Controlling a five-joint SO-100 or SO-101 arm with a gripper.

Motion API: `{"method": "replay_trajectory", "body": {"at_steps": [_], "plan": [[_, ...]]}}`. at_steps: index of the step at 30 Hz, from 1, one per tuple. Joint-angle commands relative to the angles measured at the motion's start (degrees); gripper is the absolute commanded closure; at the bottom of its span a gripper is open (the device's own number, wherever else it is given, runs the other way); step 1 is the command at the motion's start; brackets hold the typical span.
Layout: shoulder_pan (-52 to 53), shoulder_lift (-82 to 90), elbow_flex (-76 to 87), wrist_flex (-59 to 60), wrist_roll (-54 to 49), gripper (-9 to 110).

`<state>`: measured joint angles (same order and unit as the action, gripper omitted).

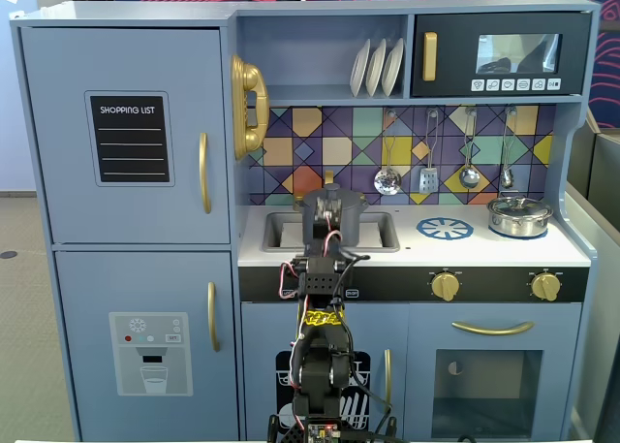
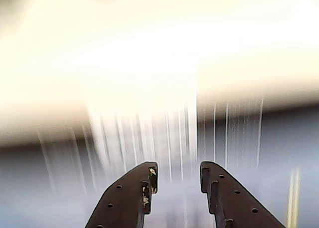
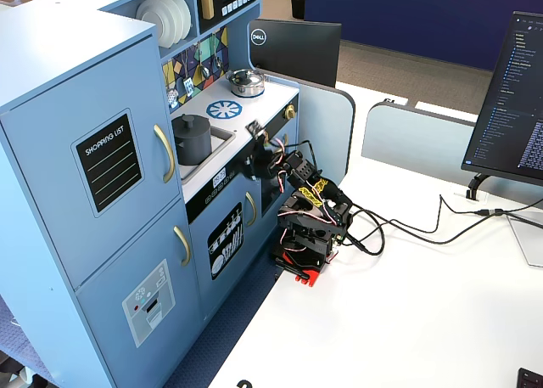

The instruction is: Take off the lid from the gray recipient and place it on the counter

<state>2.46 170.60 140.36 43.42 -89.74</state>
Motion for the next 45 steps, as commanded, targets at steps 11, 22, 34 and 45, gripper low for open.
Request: {"method": "replay_trajectory", "body": {"at_steps": [11,22,34,45], "plan": [[0.2,-14.4,-15.3,-22.6,-2.5,92],[0.4,-24.5,-20.7,-28.7,-1.4,81],[1.2,-35.4,-21.9,-37.1,-2.5,84],[2.4,-43.8,-26.9,-40.0,-2.5,85]]}}
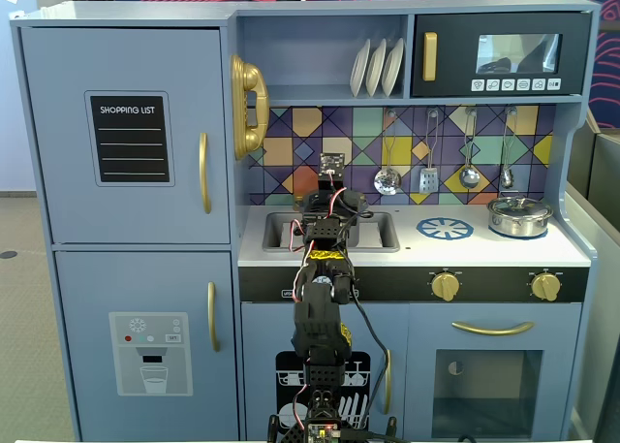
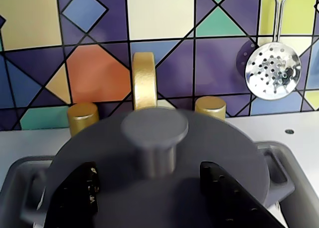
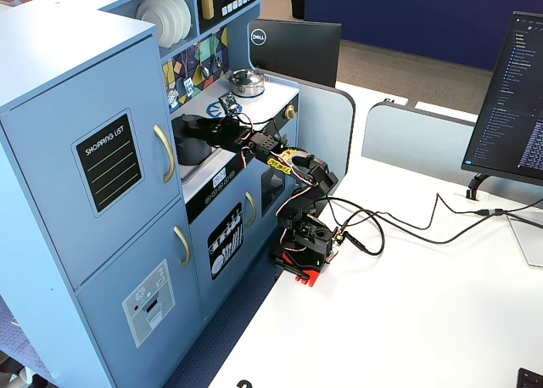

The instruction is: Take off the lid from the gray recipient and place it on the counter

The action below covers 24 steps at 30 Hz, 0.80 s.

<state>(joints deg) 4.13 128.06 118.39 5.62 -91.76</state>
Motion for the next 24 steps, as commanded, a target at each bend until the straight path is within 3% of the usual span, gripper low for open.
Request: {"method": "replay_trajectory", "body": {"at_steps": [1,11,15,24], "plan": [[0.6,-1.9,-5.4,-2.5,-0.5,85],[-0.2,-7.6,-9.4,-3.9,-0.3,89],[-1.0,-6.9,-8.0,-4.9,-1.2,101],[-2.3,-2.0,-6.5,-6.7,-0.1,102]]}}
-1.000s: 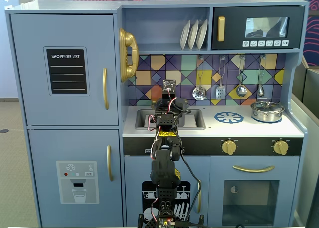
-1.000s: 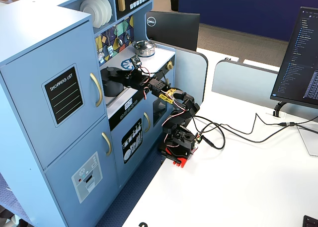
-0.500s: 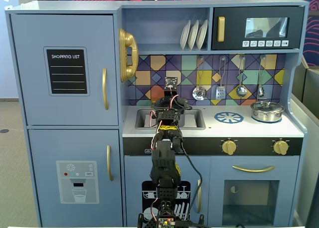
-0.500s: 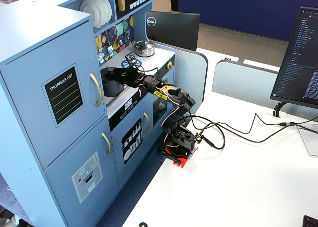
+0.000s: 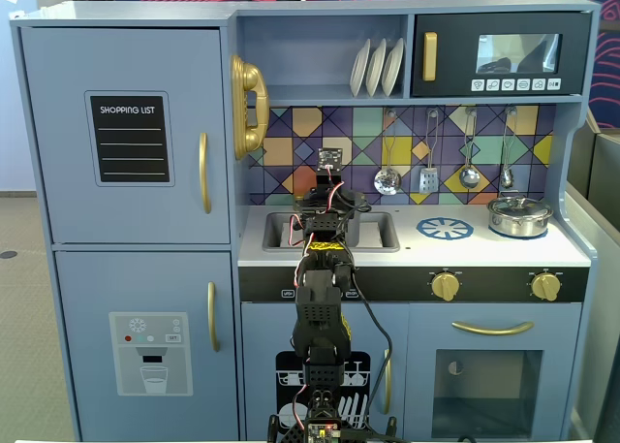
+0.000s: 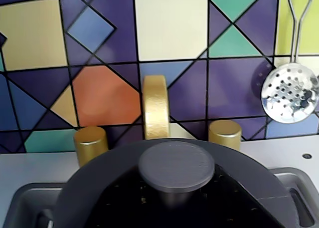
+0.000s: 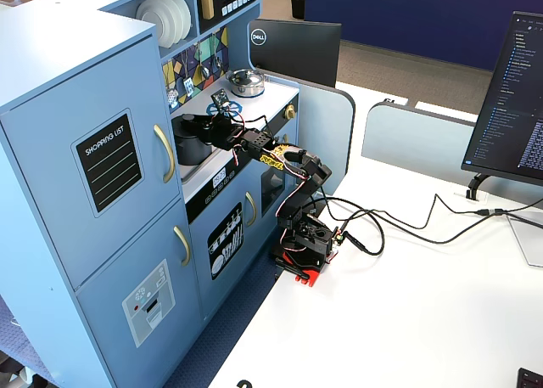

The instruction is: Take off the lid from the gray recipient and place it on the counter

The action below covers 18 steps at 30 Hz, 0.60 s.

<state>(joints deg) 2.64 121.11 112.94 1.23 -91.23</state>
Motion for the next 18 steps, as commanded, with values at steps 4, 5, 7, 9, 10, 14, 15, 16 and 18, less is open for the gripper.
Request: {"method": "replay_trajectory", "body": {"at_steps": [4,5,7,9,10,14,15,16,18], "plan": [[-0.7,6.2,-2.5,-3.6,-2.6,102],[-0.4,6.5,-3.3,-3.2,-2.9,102],[0.4,7.0,-4.8,-2.2,-3.3,102],[2.0,7.5,-6.3,-0.6,-3.1,102],[3.3,7.7,-6.9,0.0,-2.8,102],[10.7,8.6,-8.0,2.5,-1.1,102],[12.5,9.1,-8.0,3.1,-0.7,102],[14.4,9.6,-7.8,3.9,-0.2,102],[18.1,10.6,-7.2,5.6,1.1,102]]}}
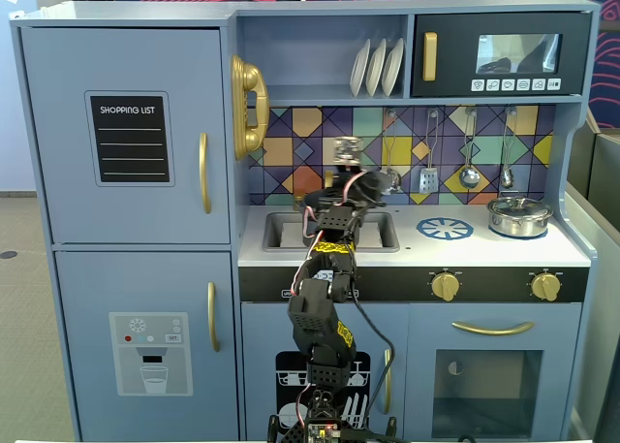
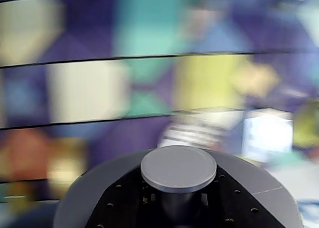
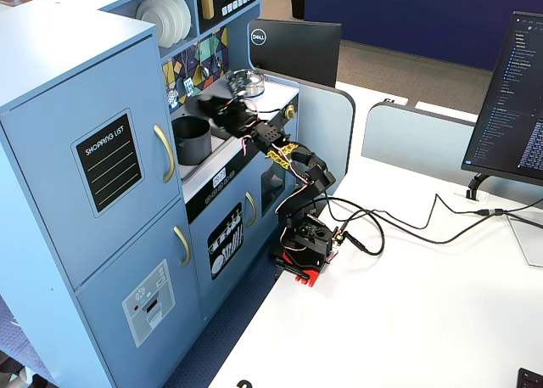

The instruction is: Take off the lid from the gray recipient and place it on the counter

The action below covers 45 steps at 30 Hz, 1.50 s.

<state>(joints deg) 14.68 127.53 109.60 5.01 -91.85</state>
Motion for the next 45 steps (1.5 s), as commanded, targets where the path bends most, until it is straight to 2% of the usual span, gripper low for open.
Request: {"method": "replay_trajectory", "body": {"at_steps": [1,6,13,22,37,41,45], "plan": [[7.7,4.5,-3.5,2.5,2.1,102],[14.9,3.5,1.6,-0.5,3.4,102],[19.1,-2.4,8.1,-8.6,3.3,102],[19.9,-15.3,7.9,-17.7,3.0,102],[18.7,-25.8,4.3,-21.4,2.5,102],[19.6,-24.5,4.8,-20.8,3.4,81],[21.0,-22.9,5.2,-20.1,3.4,69]]}}
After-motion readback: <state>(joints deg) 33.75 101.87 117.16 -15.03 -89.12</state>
